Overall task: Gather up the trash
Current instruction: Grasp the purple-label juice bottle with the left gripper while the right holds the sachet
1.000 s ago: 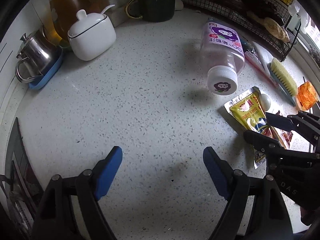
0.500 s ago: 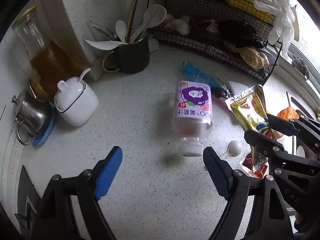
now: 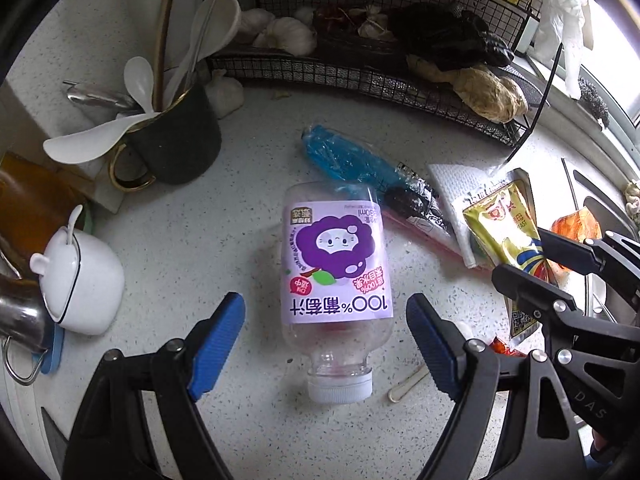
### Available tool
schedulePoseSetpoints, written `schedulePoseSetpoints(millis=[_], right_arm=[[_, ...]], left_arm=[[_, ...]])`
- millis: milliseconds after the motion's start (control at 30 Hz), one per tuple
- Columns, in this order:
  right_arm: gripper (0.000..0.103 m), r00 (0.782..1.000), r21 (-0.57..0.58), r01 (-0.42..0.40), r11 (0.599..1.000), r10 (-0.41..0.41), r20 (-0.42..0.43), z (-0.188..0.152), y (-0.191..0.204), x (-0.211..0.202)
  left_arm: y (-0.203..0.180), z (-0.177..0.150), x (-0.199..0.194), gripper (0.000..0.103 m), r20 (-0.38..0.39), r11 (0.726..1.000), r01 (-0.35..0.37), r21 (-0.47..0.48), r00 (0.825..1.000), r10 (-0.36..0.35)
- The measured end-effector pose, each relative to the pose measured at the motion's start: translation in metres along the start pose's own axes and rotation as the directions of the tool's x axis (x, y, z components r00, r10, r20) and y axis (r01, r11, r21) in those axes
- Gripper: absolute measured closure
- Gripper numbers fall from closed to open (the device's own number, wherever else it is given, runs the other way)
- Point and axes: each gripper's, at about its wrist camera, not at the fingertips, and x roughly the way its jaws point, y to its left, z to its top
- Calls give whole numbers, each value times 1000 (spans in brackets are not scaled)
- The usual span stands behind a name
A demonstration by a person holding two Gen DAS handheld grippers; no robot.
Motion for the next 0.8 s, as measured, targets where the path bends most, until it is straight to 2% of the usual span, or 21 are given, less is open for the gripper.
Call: schedulePoseSetpoints(millis=[200,367,433,533,800], right_arm=[[64,1000,24,-2,1000,2,-25,1,-2,11],[64,999,21,-10,1000,10,-31,0,-1,14],[64,999,25,-11,1000,12,-39,0,-2,17],[64,999,24,-16,1000,17,-38,-1,-2,18],[64,999,4,-35,999,35,-20,-7,3,7]], left_arm=[[6,8,30,21,-68,999,25,-22,997,-27],[8,12,39,21,-70,1000,9,-13,998,-9],[6,12,39,22,-60,1000,10,5,998,-10],[2,9,34,36,-43,1000,20,18,999,-19],[-10,-15,12,36,-37,1000,17,-13,999,-18]])
